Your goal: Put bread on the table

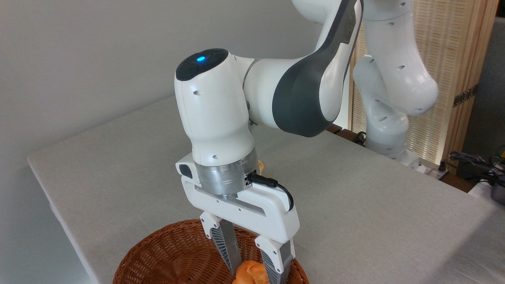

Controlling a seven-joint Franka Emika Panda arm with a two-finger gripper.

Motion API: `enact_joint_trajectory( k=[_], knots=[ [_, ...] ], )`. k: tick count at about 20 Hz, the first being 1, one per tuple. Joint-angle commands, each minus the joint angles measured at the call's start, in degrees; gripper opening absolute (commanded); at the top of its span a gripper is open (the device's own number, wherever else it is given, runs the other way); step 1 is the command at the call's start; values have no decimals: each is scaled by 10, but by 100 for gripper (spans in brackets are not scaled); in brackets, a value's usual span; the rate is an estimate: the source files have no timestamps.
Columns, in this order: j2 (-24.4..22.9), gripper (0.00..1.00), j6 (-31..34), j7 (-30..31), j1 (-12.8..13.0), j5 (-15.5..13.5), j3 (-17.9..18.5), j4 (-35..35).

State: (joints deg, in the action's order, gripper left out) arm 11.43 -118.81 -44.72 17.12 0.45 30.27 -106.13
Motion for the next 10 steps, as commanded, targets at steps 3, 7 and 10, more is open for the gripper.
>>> enact_joint_trajectory(
  k=[3,7,10],
  knots=[
    [3,45,-11,-9,3,3,1,0],
    [1,45,-10,-9,3,3,1,0],
    [-20,45,-12,-8,4,-5,-1,6]
  ],
)
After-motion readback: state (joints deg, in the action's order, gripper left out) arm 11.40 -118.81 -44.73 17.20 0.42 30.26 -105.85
